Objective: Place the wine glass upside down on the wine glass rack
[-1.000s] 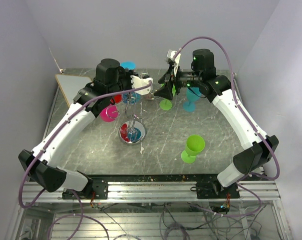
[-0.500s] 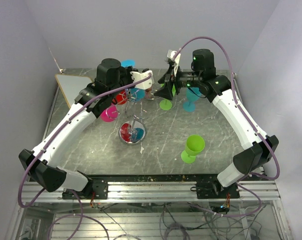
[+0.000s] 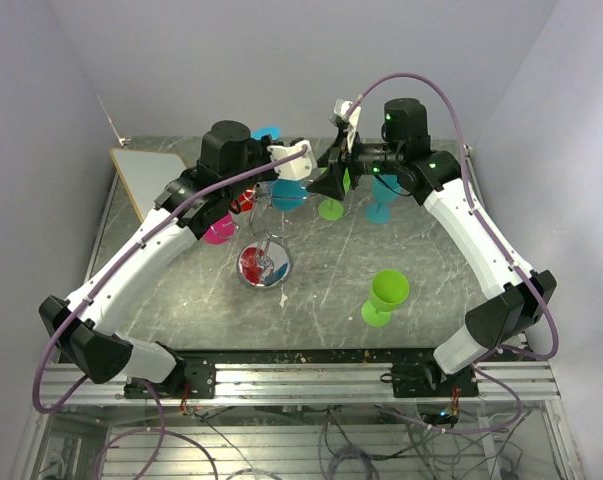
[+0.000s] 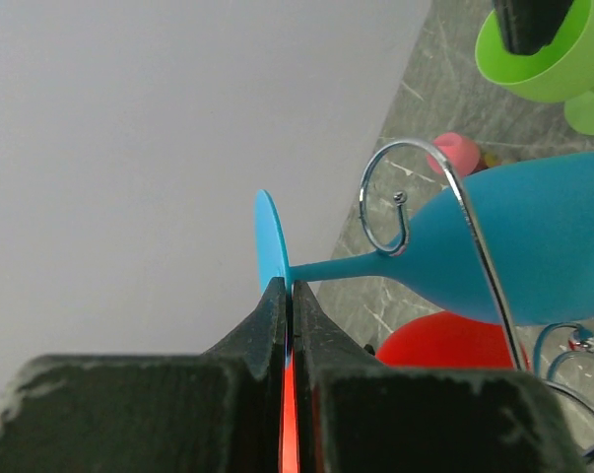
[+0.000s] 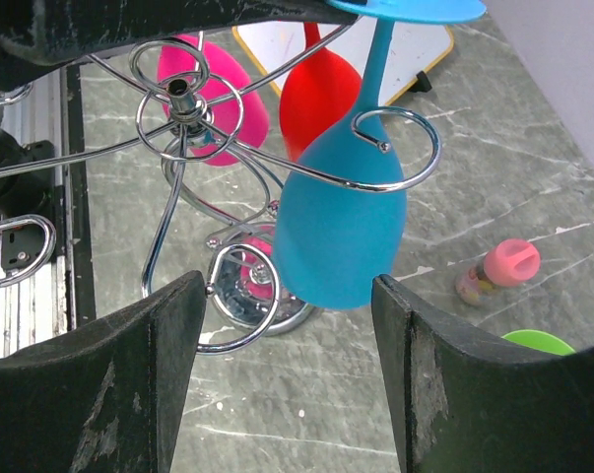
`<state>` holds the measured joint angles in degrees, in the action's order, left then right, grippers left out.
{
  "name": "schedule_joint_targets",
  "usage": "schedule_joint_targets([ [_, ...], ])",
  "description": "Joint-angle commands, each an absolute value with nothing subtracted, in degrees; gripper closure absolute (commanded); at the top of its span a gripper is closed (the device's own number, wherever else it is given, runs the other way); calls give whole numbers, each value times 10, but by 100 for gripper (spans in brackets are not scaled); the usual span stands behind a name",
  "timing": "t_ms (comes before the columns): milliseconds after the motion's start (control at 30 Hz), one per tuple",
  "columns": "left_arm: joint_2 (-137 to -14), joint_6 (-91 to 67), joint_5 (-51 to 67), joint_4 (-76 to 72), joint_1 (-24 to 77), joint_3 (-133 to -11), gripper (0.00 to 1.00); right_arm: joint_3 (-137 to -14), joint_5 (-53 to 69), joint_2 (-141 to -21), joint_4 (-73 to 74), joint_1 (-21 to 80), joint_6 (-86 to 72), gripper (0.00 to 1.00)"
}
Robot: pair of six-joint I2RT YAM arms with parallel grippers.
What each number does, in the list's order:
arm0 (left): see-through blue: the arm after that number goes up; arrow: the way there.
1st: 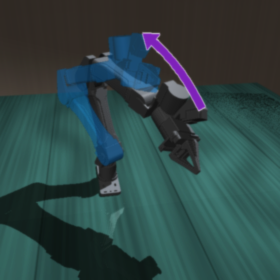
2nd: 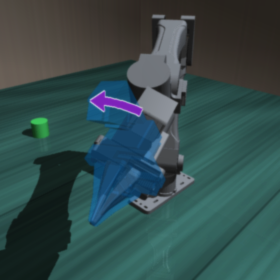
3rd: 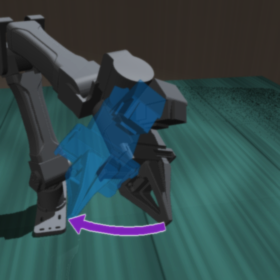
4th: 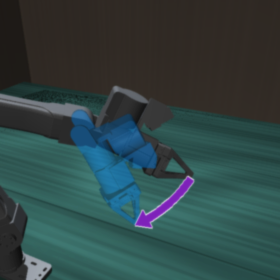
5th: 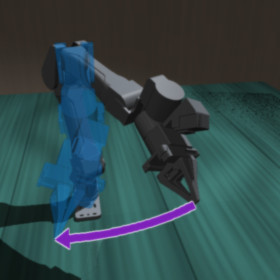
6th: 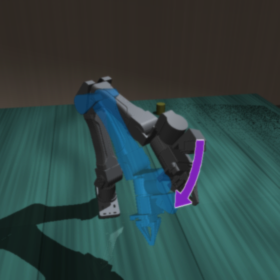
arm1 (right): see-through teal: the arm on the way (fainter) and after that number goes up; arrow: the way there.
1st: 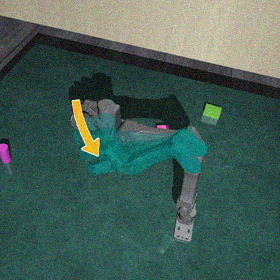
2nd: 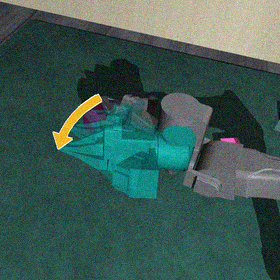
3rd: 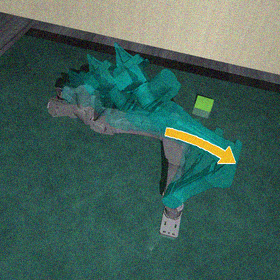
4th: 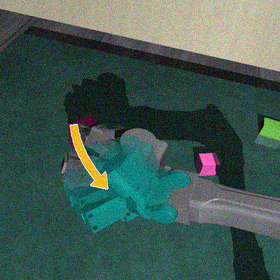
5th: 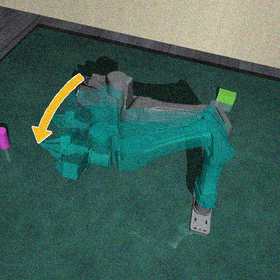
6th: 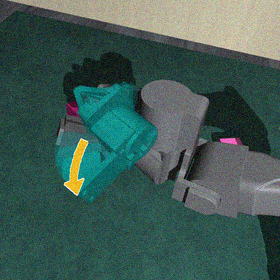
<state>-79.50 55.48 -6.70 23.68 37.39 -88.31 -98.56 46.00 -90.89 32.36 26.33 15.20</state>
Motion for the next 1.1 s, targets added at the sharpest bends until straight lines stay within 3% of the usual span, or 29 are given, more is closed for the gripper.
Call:
schedule_joint_targets([
  [0,-792,533,-85,248,390,-898,93,-968,428,-915,327,262,154,34],
  [1067,-793,587,-70,320,425,-942,93,-963,416,-919,326,265,149,38],
])
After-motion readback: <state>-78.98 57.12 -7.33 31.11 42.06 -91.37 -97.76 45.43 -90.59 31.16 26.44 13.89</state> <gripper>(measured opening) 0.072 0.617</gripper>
